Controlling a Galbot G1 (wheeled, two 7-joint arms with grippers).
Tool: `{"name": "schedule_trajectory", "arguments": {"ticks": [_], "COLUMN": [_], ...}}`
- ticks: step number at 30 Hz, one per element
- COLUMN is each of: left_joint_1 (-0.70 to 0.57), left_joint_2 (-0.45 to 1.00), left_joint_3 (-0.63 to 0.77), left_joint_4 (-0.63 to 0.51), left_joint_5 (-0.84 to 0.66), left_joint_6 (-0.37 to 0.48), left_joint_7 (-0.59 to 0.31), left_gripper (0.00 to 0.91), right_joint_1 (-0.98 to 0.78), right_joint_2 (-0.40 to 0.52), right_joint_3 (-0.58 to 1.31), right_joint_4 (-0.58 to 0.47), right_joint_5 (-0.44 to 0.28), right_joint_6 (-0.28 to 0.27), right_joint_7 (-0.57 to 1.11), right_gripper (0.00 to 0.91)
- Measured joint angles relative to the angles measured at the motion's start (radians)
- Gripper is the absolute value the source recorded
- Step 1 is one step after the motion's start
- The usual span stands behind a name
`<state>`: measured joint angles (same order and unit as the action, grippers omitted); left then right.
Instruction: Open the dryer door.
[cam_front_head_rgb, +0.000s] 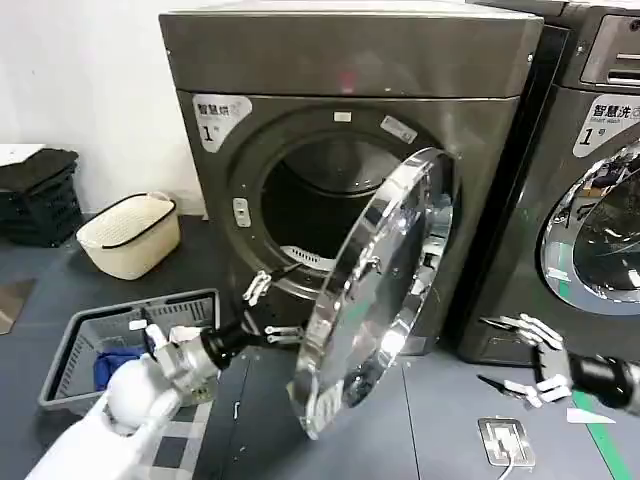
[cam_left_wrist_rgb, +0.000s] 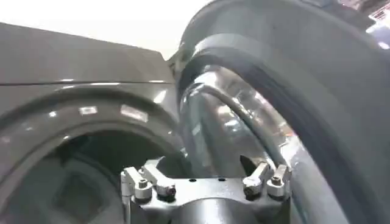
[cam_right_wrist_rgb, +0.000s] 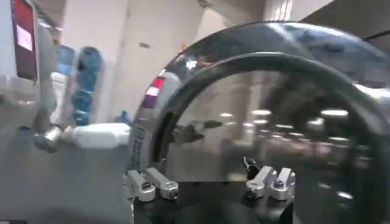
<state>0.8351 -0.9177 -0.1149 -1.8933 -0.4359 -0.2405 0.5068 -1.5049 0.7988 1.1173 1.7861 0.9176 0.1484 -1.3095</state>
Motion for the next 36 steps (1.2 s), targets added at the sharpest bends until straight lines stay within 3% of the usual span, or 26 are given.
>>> {"name": "schedule_trajectory", "arguments": {"ticks": [9, 14, 20, 28, 34, 36], "left_joint_1": [-0.083, -0.128, -0.175, -0.247, -0.308, -0.330], "left_joint_2": [-0.027, -0.049, -0.090, -0.158, -0.217, -0.238], "left_joint_3": [0.106, 0.159, 0.219, 0.306, 0.367, 0.390], "left_joint_4": [0.026, 0.047, 0.079, 0.135, 0.174, 0.188], "left_joint_5": [-0.007, -0.011, -0.005, 0.013, 0.020, 0.025], "left_joint_6": [-0.015, -0.015, -0.010, 0.003, 0.018, 0.021], "left_joint_7": [0.001, 0.001, -0.002, -0.020, -0.035, -0.042], "left_gripper": [0.907, 0.907, 0.907, 0.907, 0.907, 0.907], "right_joint_1": [-0.230, -0.335, -0.407, -0.415, -0.387, -0.375], "right_joint_2": [0.167, 0.284, 0.411, 0.557, 0.646, 0.671], "right_joint_3": [0.279, 0.420, 0.546, 0.667, 0.753, 0.786], "right_joint_4": [0.071, 0.107, 0.122, 0.120, 0.134, 0.134], "right_joint_5": [-0.033, -0.108, -0.213, -0.414, -0.530, -0.562], "right_joint_6": [0.140, 0.203, 0.217, 0.143, -0.010, -0.037], "right_joint_7": [0.201, 0.357, 0.542, 0.835, 1.049, 1.085], "right_gripper": [0.907, 0.907, 0.907, 0.907, 0.907, 0.907]}}
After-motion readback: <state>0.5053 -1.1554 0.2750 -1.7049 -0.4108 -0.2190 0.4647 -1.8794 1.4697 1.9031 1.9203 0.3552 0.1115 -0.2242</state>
